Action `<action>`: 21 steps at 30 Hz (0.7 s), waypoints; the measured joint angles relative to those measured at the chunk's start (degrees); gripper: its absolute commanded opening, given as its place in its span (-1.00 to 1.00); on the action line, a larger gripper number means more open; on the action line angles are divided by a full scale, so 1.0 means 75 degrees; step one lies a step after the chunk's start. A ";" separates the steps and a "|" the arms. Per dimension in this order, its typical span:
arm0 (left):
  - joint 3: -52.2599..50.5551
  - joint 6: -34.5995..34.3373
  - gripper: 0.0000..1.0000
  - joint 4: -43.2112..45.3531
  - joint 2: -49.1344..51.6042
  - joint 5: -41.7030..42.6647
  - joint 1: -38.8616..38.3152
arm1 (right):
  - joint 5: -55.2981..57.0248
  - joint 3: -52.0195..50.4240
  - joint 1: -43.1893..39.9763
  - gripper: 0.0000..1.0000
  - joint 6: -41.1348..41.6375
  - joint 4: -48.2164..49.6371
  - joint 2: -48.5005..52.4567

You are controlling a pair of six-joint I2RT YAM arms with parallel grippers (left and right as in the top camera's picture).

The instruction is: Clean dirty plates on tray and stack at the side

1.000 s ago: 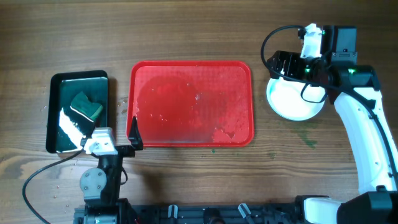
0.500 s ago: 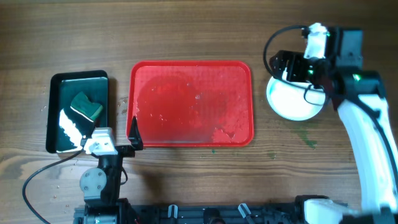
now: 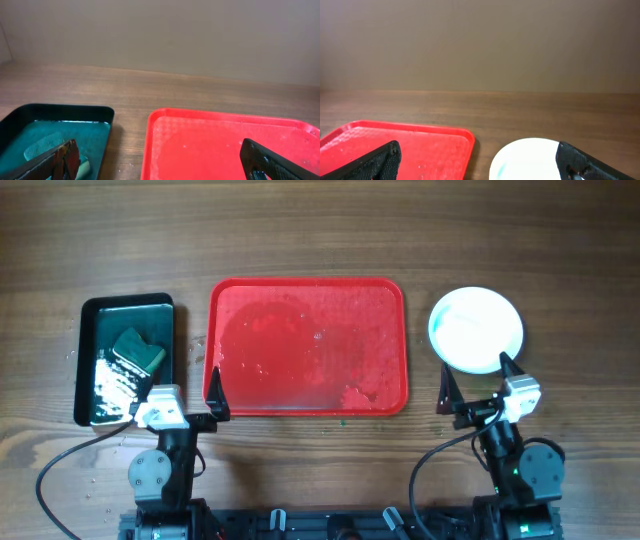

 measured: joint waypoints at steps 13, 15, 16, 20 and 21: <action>0.0000 0.0000 1.00 -0.0003 0.0000 0.0000 0.0000 | 0.0000 -0.0487 0.0006 0.99 0.0009 -0.0096 -0.0460; 0.0000 0.0000 1.00 -0.0003 -0.0003 0.0000 0.0000 | 0.0000 -0.0487 0.0006 1.00 0.0009 -0.0099 -0.0460; 0.0000 0.0000 1.00 -0.0003 0.0000 0.0000 0.0000 | 0.0000 -0.0487 0.0006 1.00 0.0009 -0.0099 -0.0460; 0.0000 0.0000 1.00 -0.0003 0.0000 0.0000 0.0000 | 0.0000 -0.0487 0.0006 1.00 0.0009 -0.0099 -0.0460; 0.0000 0.0000 1.00 -0.0003 0.0000 0.0000 0.0000 | 0.0000 -0.0487 0.0006 1.00 0.0009 -0.0099 -0.0460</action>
